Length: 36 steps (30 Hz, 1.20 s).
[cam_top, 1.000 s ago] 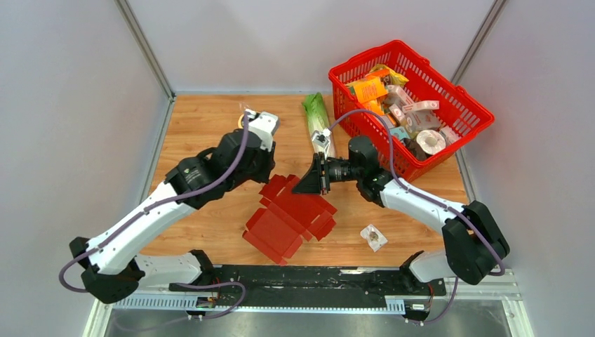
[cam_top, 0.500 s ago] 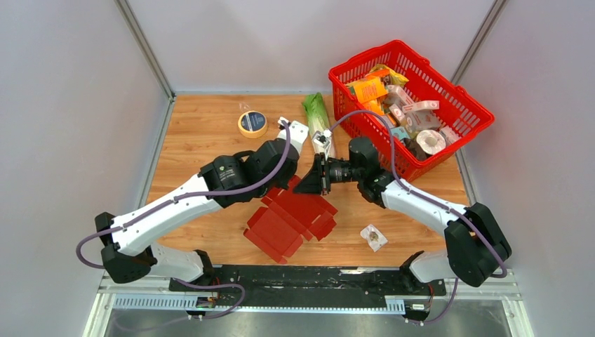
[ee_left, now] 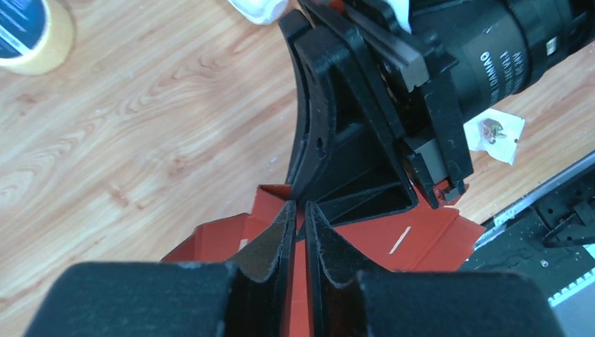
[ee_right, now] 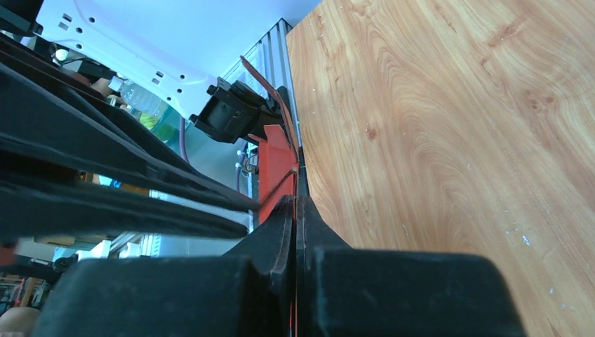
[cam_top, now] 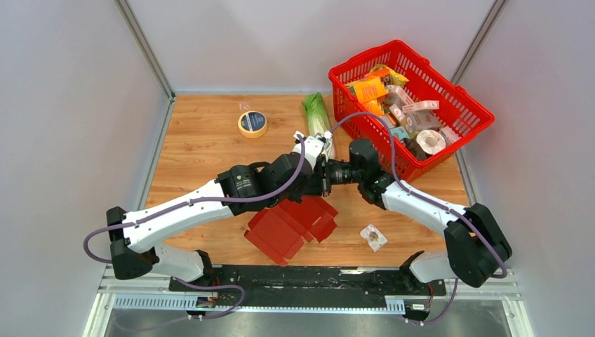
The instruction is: Fold the paper box
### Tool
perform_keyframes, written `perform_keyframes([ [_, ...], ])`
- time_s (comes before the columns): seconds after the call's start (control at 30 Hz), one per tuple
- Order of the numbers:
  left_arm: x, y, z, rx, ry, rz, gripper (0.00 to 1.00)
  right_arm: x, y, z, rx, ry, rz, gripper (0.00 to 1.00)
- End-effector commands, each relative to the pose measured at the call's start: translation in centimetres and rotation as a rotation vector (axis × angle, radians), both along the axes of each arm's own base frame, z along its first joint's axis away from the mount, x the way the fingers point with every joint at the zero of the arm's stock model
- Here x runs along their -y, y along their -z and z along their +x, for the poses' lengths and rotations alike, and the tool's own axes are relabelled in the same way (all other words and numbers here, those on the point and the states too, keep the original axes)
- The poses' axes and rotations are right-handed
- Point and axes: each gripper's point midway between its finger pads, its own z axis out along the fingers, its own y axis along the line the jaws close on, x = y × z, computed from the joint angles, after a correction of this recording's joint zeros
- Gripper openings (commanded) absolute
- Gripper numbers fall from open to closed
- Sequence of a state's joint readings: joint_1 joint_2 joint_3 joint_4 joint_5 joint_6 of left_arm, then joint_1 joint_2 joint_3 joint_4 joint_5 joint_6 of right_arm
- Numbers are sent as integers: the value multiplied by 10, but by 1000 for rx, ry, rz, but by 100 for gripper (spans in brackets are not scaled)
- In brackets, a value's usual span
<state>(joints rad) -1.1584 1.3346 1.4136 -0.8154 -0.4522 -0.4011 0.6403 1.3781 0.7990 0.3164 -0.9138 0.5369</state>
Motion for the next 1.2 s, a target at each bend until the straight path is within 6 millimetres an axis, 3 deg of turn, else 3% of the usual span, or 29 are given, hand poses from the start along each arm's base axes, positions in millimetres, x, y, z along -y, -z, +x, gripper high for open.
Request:
perform_keyframes([
  [0.0, 14, -7, -11, -19, 43, -135, 19, 1, -32, -10, 86, -39, 98, 0],
  [0.13, 4, -9, -16, -2, 63, -166, 28, 2, -33, -10, 87, -38, 102, 0],
  [0.37, -66, -37, -22, 99, -54, -216, 43, 3, -31, -5, 75, -17, 92, 0],
  [0.5, -108, -18, -25, 68, -165, -181, 40, 3, -31, -4, 73, -12, 93, 0],
  [0.53, -112, -15, -27, 61, -172, -182, 25, 3, -31, -3, 72, -11, 95, 0],
  [0.6, -116, -8, -30, 43, -179, -188, 3, 3, -31, -4, 72, -12, 97, 0],
  [0.63, -116, -4, -31, 34, -183, -188, 1, 3, -30, -3, 67, -10, 97, 0],
  [0.87, -109, 26, -33, -29, -210, -157, 0, 4, -27, 2, 57, 13, 90, 0],
  [1.17, -111, 33, -18, 24, -286, -138, 0, 5, -30, 2, 57, 14, 104, 0],
])
